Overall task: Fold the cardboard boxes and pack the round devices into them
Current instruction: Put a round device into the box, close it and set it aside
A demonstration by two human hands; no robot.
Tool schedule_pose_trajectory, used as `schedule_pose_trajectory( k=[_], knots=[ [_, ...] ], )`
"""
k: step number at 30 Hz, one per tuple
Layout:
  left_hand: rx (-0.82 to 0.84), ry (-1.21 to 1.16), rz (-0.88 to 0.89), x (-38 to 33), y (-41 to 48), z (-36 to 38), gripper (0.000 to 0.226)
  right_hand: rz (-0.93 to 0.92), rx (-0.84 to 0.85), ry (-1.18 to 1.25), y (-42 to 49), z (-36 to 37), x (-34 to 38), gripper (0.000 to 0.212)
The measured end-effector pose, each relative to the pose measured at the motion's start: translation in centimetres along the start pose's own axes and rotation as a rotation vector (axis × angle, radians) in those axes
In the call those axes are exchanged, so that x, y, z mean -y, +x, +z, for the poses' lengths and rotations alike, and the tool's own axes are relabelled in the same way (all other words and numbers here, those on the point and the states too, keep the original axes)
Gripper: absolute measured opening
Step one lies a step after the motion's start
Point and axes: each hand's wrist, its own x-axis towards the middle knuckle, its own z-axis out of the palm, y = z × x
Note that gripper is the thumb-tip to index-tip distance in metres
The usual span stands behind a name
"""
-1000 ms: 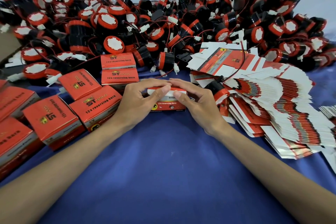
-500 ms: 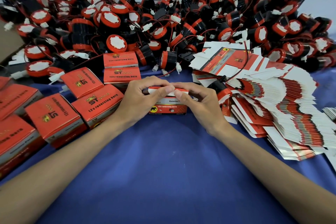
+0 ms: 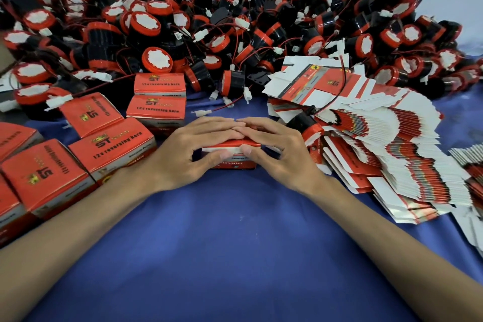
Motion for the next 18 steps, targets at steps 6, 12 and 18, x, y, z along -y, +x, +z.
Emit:
schedule_pose_trajectory(
  k=[6,12,18],
  knots=[
    [-0.064,0.085,0.089,-0.48,0.21,0.04,0.038,-0.085,0.026,-0.061,-0.18,-0.13,-0.07,0.038],
    [-0.046,0.153,0.118,-0.37,0.18,0.10,0.045,-0.241,0.009,-0.290,-0.28,0.02,0.10,0.043],
    [-0.117,0.267,0.179,-0.32,-0.08,0.37,0.033,-0.229,0.049,-0.337,-0.01,0.33,-0.01,0.040]
  ],
)
